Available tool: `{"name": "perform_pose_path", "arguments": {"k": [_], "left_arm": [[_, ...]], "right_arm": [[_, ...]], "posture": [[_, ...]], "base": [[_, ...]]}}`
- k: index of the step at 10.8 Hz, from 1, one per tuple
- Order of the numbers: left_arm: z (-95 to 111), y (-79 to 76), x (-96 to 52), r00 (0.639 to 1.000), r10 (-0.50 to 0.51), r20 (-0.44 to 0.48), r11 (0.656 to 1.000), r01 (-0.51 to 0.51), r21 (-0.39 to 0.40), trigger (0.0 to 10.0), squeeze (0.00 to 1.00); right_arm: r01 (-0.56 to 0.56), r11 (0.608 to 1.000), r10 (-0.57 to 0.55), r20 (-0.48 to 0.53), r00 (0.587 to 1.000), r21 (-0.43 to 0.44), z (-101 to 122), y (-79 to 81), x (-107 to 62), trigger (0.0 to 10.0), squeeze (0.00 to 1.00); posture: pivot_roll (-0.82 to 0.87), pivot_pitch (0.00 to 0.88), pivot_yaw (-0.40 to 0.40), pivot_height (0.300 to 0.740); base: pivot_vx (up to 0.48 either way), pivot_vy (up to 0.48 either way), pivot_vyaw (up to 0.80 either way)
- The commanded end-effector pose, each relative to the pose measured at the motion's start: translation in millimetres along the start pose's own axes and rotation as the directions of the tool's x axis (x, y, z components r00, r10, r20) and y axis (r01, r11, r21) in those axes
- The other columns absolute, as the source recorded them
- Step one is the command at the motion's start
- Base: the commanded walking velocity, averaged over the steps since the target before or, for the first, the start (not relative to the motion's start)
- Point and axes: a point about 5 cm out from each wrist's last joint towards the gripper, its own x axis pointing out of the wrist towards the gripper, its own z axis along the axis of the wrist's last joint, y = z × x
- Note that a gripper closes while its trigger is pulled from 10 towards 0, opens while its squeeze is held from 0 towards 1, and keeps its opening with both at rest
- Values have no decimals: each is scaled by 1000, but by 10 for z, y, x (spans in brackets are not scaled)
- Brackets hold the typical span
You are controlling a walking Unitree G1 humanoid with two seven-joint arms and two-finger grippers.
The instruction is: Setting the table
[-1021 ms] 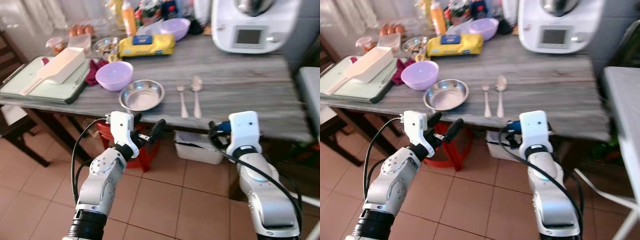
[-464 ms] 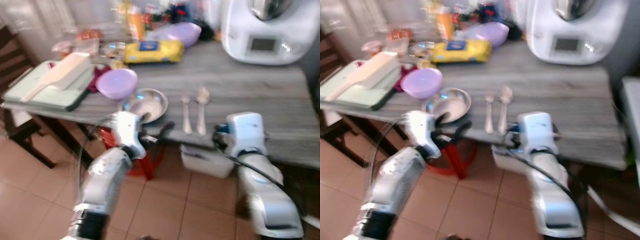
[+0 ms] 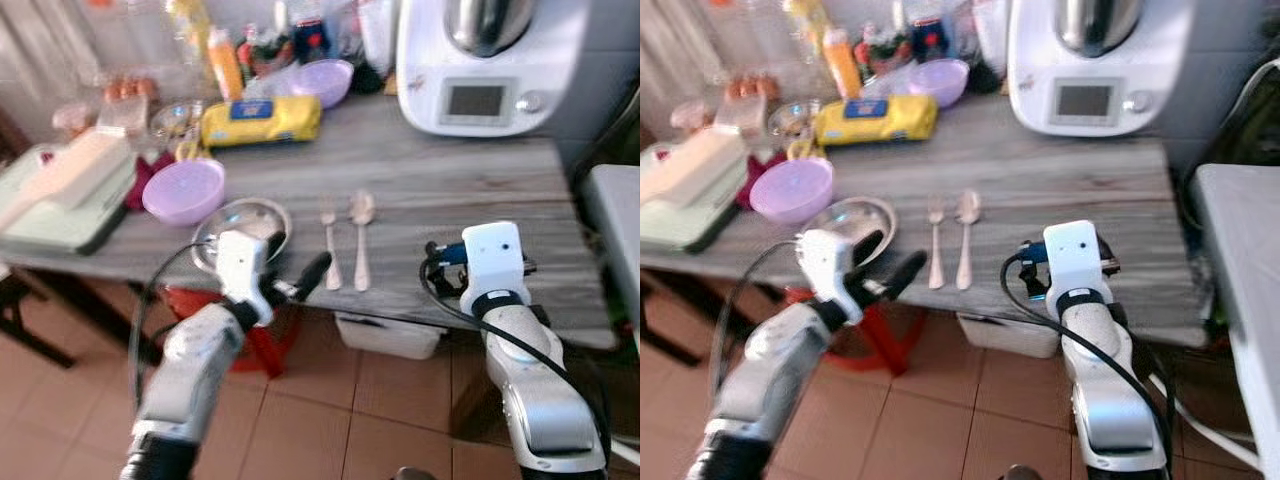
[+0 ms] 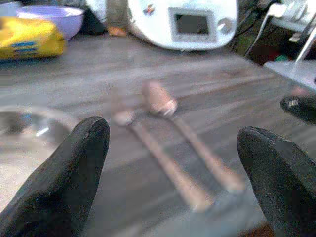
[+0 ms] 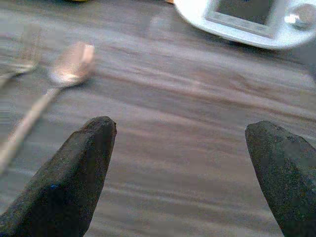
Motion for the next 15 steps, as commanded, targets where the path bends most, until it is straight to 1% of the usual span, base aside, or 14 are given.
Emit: {"name": "perform_pose_path", "arguments": {"k": [1,2,3,4,6,8,10,11,12,14,15], "left_arm": [[-12,79,-150,999,8,-31,1000,-8,10,10000,0],[-34,95,-264,998,-10,-59,1000,10,-3,10000,0],[-48,85,-343,996,-45,-71,999,44,-14,10000,0],[-74,49,-408,991,-102,-90,994,100,-33,10000,0],[-98,27,-445,984,-142,-108,990,139,-39,10000,0],[-122,-3,-431,980,-162,-120,987,157,-44,10000,0],[-145,-40,-425,977,-175,-124,984,170,-53,10000,0],[-149,-40,-429,977,-173,-125,984,168,-55,10000,0],[-152,-36,-436,977,-171,-125,985,165,-56,10000,0],[-148,-34,-433,979,-167,-119,985,161,-53,10000,0],[-149,-31,-433,979,-166,-119,986,160,-53,10000,0]], "right_arm": [[-37,999,37,8,999,-19,34,65,15,10000,0],[-36,998,35,-3,999,-52,28,32,43,10000,0],[-30,997,29,-16,999,-75,22,-5,78,10000,0],[-30,993,27,-28,999,-110,18,-41,120,10000,0],[-52,990,46,-49,998,-133,13,-63,192,10000,0],[-88,982,77,-65,995,-170,34,-59,296,10000,0],[-124,972,109,-86,990,-198,-3,-38,381,10000,0],[-146,969,132,-81,988,-201,10,4,421,10000,0],[-184,960,174,-66,982,-212,56,109,475,10000,0],[-228,939,225,-42,974,-259,142,255,507,10000,0],[-234,933,233,-36,972,-273,174,285,509,10000,0]], "posture": [[-128,110,137,740],[-127,114,138,740],[-125,117,136,740],[-121,121,133,740],[-120,126,132,740],[-123,133,129,740],[-120,138,125,740],[-117,139,124,740],[-110,139,123,740],[-101,138,120,740],[-101,138,120,740]], "base": [[0,0,0],[0,0,0],[0,0,0],[0,0,0],[0,0,0],[0,0,0],[0,0,0],[0,0,0],[0,0,0],[0,0,0],[0,0,0]]}}
